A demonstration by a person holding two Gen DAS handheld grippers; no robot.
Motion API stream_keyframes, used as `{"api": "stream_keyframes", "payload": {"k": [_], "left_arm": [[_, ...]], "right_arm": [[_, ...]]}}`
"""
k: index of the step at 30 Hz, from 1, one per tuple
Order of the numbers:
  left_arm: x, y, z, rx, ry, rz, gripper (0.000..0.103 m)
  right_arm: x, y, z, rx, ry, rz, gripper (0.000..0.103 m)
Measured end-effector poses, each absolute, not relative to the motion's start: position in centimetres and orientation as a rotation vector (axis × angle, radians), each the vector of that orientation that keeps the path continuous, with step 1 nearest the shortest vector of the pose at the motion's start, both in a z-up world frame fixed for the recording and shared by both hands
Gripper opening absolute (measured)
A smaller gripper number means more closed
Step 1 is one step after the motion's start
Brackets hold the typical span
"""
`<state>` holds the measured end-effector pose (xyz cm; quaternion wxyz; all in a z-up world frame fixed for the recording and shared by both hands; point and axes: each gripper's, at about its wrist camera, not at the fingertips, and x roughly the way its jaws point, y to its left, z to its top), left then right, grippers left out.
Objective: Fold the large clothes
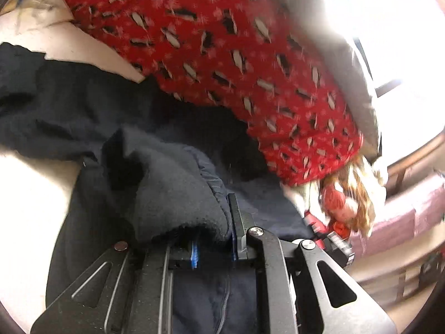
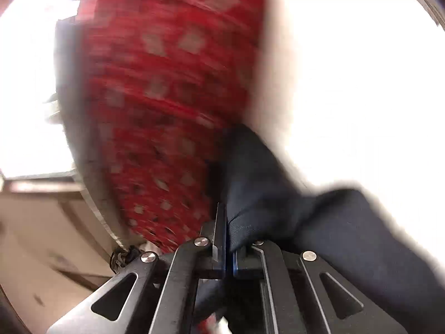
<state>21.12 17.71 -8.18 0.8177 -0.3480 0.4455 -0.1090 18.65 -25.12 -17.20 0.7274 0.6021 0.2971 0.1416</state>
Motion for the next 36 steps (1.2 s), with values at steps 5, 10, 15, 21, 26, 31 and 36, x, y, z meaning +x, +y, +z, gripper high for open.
{"api": "stream_keyframes", "payload": {"k": [5,10,15,21,26,31,36], "left_arm": [[20.0,16.6,-16.4,-0.711,1.191,-0.195,0.014],[17.2,18.8,-14.6,-0.774,1.117,-0.262,0.025],[17.9,19.1,-12.5,-0.737,1.053,-0.246,0.077],[20.7,18.4,-15.2,-0.787,1.157,-0.217,0.077],[21.5,18.2,-13.8,-0.739,1.097,-0.215,0.076],[22.6,17.9,-15.3,-0.579,1.151,-0.102,0.073],[20.0,18.4,-12.3,-0.592,1.058,-0.129,0.072]], "right_arm": [[17.2,-25.8,-17.3,1.106,0.747,0.266,0.002],[14.1,-26.4,-20.6,1.128,0.931,0.289,0.013],[13.6,-26.5,-14.2,1.026,0.775,0.379,0.061],[22.5,-25.1,-12.8,0.777,0.795,0.157,0.070],[27.3,-22.4,-15.2,0.762,0.918,0.218,0.006],[25.8,-25.3,-13.1,0.757,0.700,0.135,0.004],[25.1,-26.9,-14.8,0.760,0.836,0.034,0.020]]}}
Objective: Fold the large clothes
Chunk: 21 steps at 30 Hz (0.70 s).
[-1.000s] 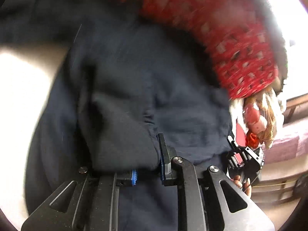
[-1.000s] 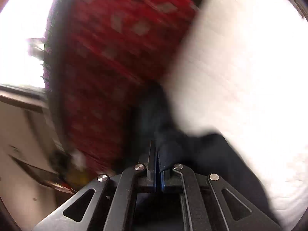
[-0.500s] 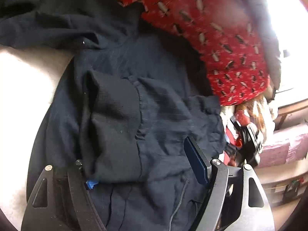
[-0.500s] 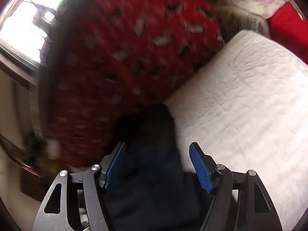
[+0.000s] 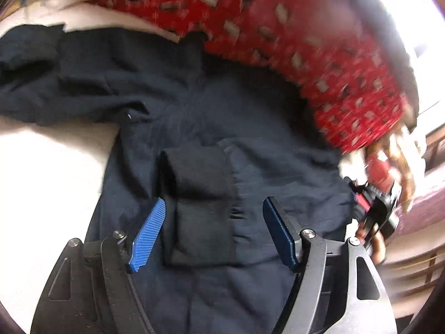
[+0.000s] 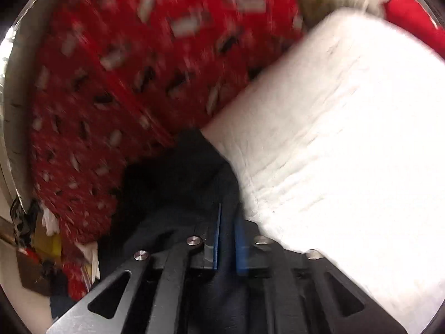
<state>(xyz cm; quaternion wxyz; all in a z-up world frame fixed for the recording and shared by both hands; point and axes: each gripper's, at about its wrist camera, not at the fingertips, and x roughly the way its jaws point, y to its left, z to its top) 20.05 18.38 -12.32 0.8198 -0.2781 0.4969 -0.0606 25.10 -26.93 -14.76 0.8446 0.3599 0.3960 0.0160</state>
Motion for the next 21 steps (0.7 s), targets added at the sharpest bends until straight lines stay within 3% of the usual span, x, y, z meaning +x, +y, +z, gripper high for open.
{"api": "stream_keyframes", "payload": {"k": [3,5,8,10,11,15,18,21], "left_arm": [[19.8,17.1,-11.3,-0.565,1.031,-0.143,0.072],[20.9,15.6,-12.3,-0.516,1.078,-0.122,0.072],[21.7,15.4,-14.4,-0.527,1.142,-0.109,0.072],[21.2,16.3,-13.5,-0.552,1.141,-0.121,0.072],[20.9,17.3,-12.7,-0.585,1.125,-0.142,0.072],[20.5,23.4,-9.2,-0.617,1.013,-0.067,0.072],[21.0,30.2,-8.0,-0.681,0.982,0.084,0.072],[21.5,36.4,-8.0,-0.800,0.974,0.168,0.072]], "right_arm": [[22.2,-26.2,-11.6,0.741,0.675,0.111,0.025],[21.2,-23.7,-10.7,0.713,0.663,0.211,0.026],[21.4,-18.2,-12.4,0.609,0.798,0.342,0.027],[22.1,-15.5,-14.8,0.504,0.948,0.360,0.022],[22.4,-14.2,-15.8,0.441,1.011,0.333,0.022],[20.2,-11.3,-12.3,0.372,0.854,0.361,0.024],[18.5,-5.7,-11.2,0.287,0.820,0.453,0.032],[17.2,-2.7,-14.6,0.239,0.904,0.522,0.033]]}}
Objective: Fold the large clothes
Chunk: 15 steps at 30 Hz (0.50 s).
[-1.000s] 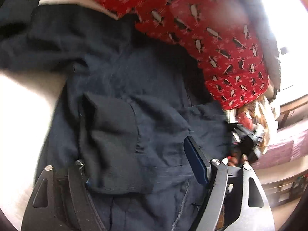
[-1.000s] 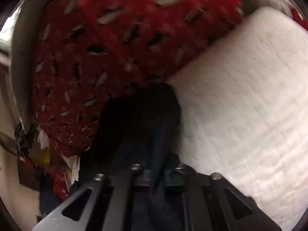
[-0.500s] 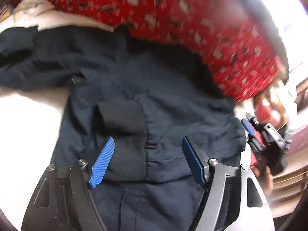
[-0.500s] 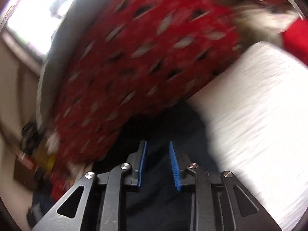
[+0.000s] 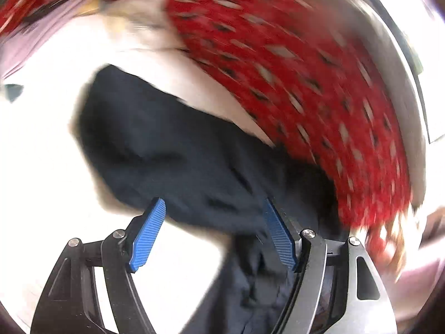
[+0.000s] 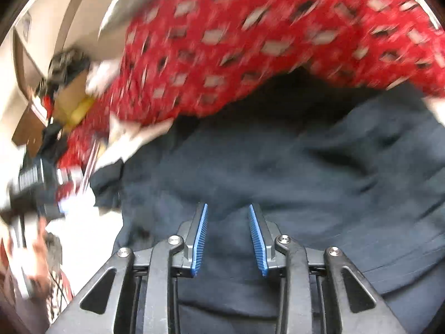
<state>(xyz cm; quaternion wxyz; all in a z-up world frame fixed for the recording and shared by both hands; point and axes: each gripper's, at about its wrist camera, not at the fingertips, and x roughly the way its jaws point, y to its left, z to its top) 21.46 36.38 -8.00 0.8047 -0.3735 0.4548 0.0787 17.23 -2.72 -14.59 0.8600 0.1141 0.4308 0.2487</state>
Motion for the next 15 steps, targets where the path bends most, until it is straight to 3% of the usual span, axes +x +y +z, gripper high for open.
{"api": "stream_keyframes", "payload": {"k": [2,4,14,15], "left_arm": [[21.7,40.0,-8.8,-0.929,0.975,0.181,0.072],[21.8,41.6,-9.9,-1.031,0.979,0.180,0.073],[24.0,41.8,-15.7,-1.277,0.970,0.222,0.072],[24.1,42.2,-15.9,-1.282,0.958,0.243,0.065]], "right_arm": [[17.2,-2.0,-17.5,0.247,0.957,0.522,0.034],[16.8,-2.9,-17.8,0.298,0.880,0.519,0.034],[17.0,-3.2,-17.9,0.350,0.880,0.542,0.034],[17.0,-3.3,-17.9,0.351,0.880,0.542,0.034]]}}
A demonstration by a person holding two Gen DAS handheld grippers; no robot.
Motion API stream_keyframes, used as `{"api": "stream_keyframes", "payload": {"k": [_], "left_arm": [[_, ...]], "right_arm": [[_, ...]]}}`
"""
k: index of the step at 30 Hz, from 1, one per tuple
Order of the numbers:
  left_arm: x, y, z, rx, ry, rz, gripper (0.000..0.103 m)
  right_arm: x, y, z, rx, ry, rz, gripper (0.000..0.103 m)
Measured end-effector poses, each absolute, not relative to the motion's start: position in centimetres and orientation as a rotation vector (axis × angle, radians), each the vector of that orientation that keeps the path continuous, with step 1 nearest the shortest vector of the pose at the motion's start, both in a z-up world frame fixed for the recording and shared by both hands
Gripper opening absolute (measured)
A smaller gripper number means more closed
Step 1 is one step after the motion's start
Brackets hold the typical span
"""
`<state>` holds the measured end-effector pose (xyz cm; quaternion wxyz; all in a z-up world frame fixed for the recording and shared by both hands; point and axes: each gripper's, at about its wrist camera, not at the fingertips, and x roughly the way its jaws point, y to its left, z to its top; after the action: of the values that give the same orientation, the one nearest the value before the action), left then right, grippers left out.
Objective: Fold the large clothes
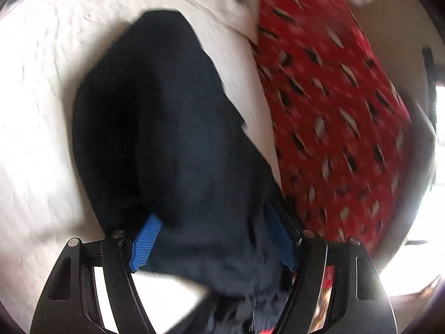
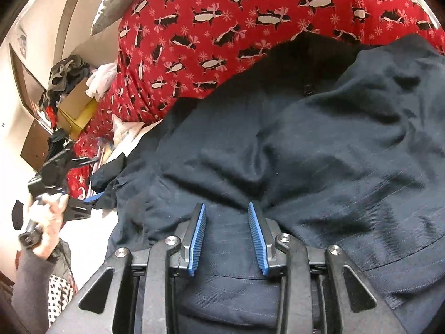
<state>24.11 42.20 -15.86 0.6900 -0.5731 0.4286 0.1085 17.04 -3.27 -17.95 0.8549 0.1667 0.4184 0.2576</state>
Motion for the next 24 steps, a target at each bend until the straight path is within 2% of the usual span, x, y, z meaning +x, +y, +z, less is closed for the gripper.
{"api": "stream_keyframes", "payload": {"k": [1,2,3,8,13,20,23,24], "left_arm": [[24.2,42.6,-16.0,-1.284,0.954,0.256,0.052],[24.4,42.8,-16.2,-1.296,0.957,0.247,0.015],[24.6,42.8,-16.5,-1.322,0.969,0.219,0.007],[24.2,41.0,-13.8,-1.287,0.940,0.152,0.007],[24.8,35.4,-8.4,-1.203,0.917,-0.004,0.007],[26.0,25.3,-4.1,-1.103,0.964,-0.180,0.007],[26.9,20.7,-4.2,-1.081,1.007,-0.241,0.007],[27.2,19.0,-4.3,-1.073,1.026,-0.260,0.007]], "right_arm": [[17.1,-3.1,-18.0,0.352,0.879,0.542,0.034],[17.4,-2.4,-18.0,0.353,0.879,0.542,0.034],[17.4,-2.4,-17.9,0.356,0.878,0.544,0.034],[17.5,-2.7,-17.8,0.363,0.897,0.546,0.034],[17.9,-3.6,-16.6,0.409,1.024,0.515,0.033],[17.4,-9.6,-12.8,0.443,1.076,0.435,0.043],[16.8,-13.3,-11.5,0.324,1.052,0.327,0.043],[16.6,-14.2,-11.4,0.270,1.038,0.286,0.047]]}}
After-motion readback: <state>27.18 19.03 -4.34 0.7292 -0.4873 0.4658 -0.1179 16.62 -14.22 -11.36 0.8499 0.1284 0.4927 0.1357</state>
